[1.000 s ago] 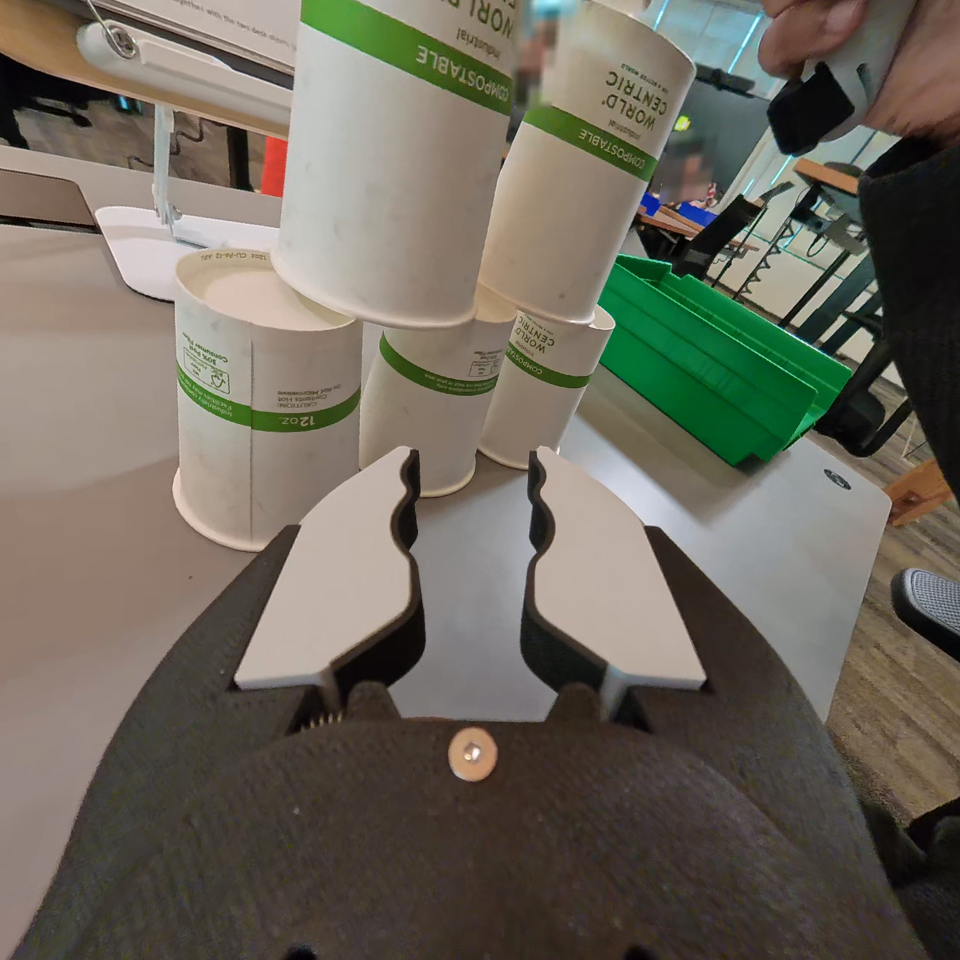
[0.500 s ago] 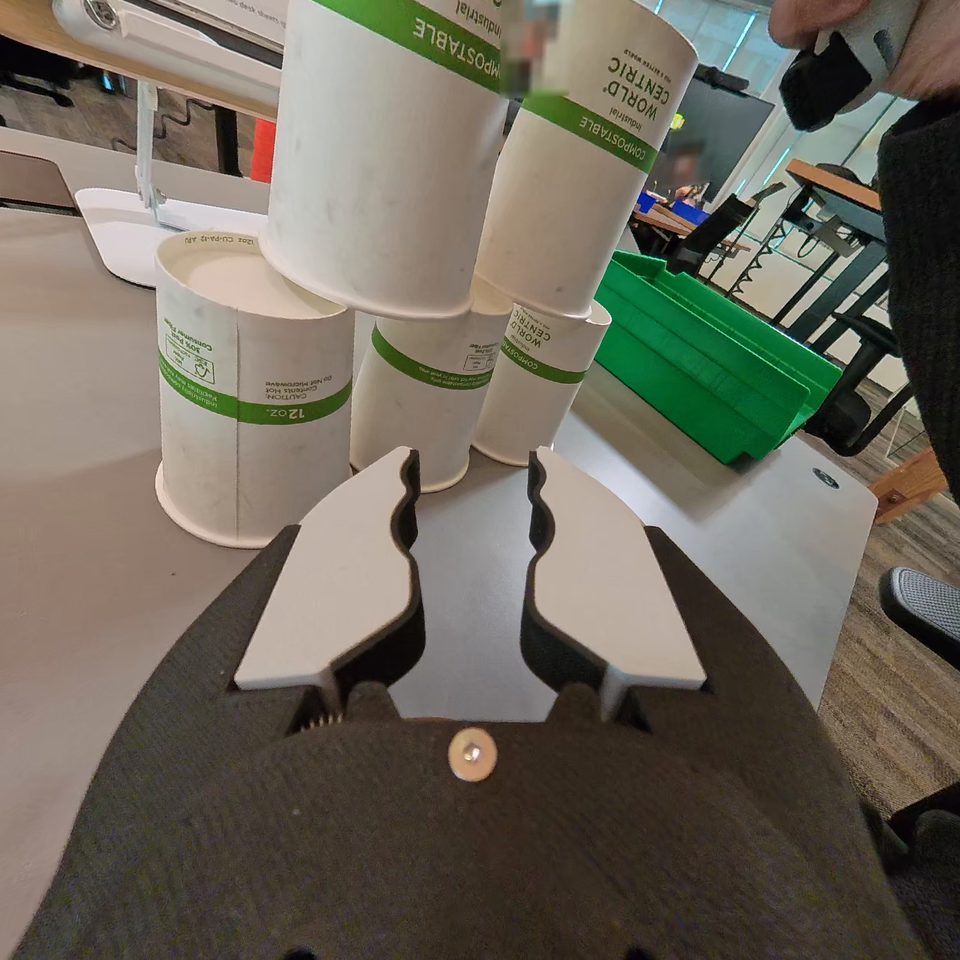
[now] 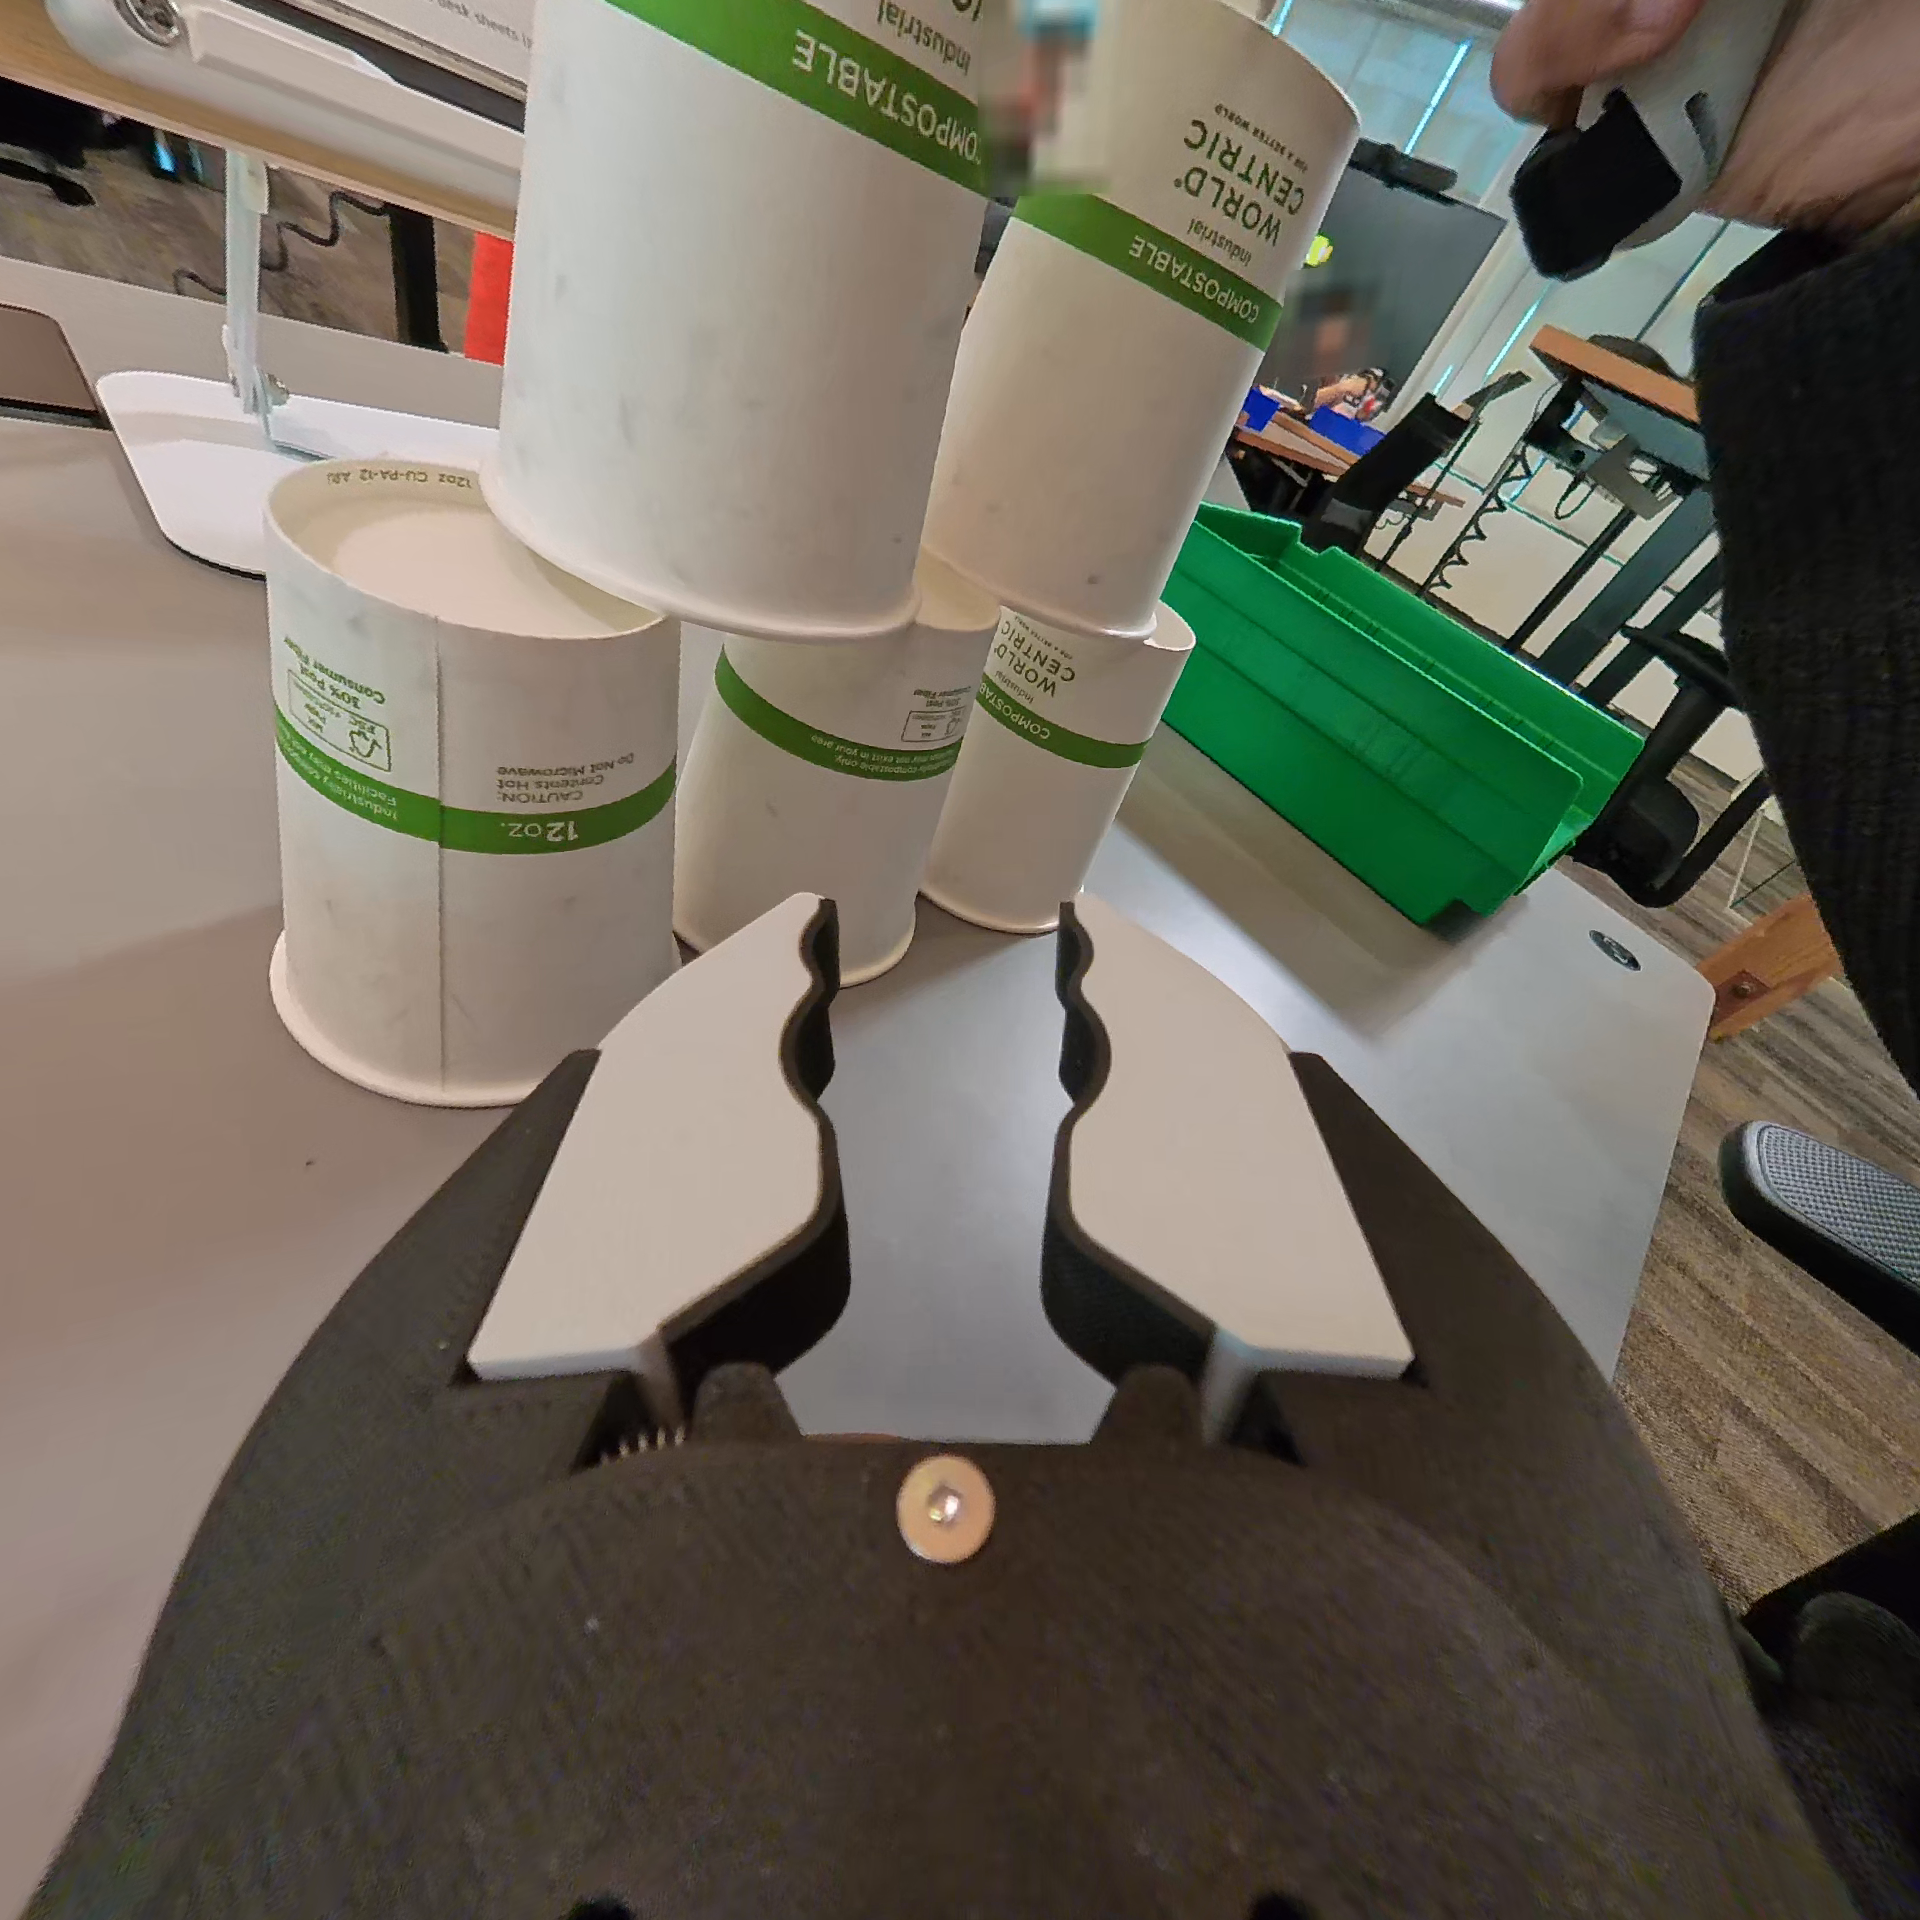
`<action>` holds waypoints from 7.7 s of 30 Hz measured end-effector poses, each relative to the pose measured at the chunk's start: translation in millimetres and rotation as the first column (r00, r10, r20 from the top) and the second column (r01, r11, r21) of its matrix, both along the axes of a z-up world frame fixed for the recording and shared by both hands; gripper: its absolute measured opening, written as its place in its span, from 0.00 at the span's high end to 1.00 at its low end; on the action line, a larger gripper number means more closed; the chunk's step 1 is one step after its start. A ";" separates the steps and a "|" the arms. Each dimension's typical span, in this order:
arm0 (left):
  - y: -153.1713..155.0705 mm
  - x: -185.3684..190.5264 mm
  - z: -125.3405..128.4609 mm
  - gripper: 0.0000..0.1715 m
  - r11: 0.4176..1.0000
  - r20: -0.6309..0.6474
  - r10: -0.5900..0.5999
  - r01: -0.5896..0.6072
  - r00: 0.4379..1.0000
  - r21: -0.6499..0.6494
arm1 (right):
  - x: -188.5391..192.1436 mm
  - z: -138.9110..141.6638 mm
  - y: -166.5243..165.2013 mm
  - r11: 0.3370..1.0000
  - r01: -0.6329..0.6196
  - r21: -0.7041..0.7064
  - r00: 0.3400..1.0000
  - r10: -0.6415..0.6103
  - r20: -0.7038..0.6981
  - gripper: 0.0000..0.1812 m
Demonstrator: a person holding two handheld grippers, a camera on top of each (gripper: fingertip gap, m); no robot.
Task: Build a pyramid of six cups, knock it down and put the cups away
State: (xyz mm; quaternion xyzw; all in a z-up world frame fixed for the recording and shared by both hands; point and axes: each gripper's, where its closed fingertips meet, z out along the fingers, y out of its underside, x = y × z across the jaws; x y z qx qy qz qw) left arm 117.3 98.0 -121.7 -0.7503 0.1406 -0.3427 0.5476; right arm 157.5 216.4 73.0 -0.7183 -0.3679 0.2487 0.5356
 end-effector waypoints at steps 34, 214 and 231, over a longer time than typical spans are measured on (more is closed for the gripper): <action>2.1 1.3 -8.5 0.76 1.000 -0.068 0.010 -0.010 0.998 0.006 | 110.2 -167.5 -97.2 0.959 0.254 -0.123 0.927 -0.278 -0.251 0.59; 30.6 -78.4 -9.9 0.77 0.971 -0.072 0.231 -0.235 0.970 -0.047 | 182.1 -203.8 -2.8 0.706 0.707 -0.036 0.706 -0.708 -0.014 1.00; 30.1 -75.8 -11.6 0.77 0.973 -0.079 0.223 -0.227 0.972 -0.049 | 180.6 -206.5 -3.2 0.719 0.691 -0.071 0.720 -0.694 -0.021 1.00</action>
